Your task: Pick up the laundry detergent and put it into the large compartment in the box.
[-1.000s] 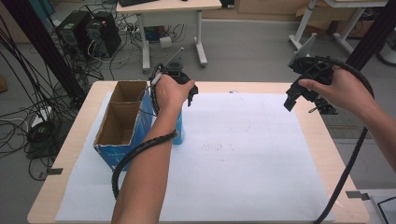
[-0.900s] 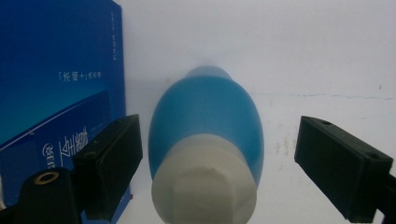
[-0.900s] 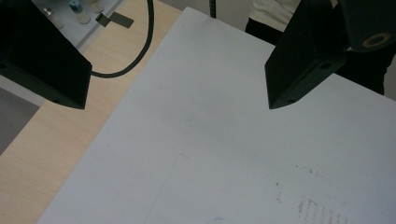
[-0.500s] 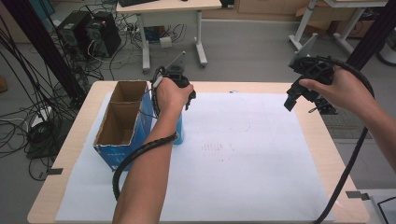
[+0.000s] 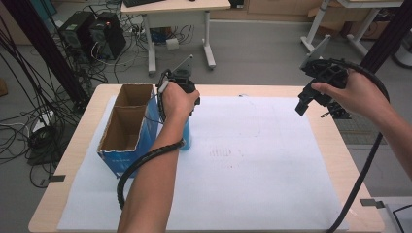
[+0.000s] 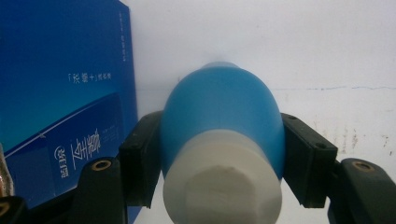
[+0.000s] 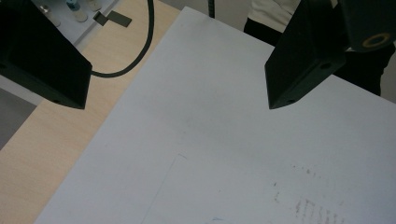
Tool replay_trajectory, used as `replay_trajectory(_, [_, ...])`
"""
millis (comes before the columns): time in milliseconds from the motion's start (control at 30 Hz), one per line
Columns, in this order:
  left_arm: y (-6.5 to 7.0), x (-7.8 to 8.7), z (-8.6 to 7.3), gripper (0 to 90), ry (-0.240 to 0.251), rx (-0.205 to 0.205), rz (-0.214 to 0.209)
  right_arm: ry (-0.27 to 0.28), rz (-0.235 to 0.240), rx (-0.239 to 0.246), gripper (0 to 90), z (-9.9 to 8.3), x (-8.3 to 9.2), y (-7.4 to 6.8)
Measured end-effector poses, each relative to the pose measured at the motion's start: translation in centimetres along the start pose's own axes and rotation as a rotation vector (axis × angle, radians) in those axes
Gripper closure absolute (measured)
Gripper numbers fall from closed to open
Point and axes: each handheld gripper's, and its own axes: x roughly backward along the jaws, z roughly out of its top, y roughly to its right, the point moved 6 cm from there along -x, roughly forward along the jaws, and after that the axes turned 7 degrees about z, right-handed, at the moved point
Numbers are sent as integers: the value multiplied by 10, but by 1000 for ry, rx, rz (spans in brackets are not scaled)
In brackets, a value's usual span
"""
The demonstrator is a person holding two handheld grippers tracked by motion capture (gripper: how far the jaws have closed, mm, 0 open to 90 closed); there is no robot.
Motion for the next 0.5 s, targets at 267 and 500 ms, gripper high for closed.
replay_trajectory(267, [0, 1, 0, 379, 5, -20, -4, 3, -2, 0, 74, -1, 0, 1])
replay_trajectory(500, [1, 1, -1, 381, 8, -36, -2, -1, -2, 0, 74, 0, -1, 0])
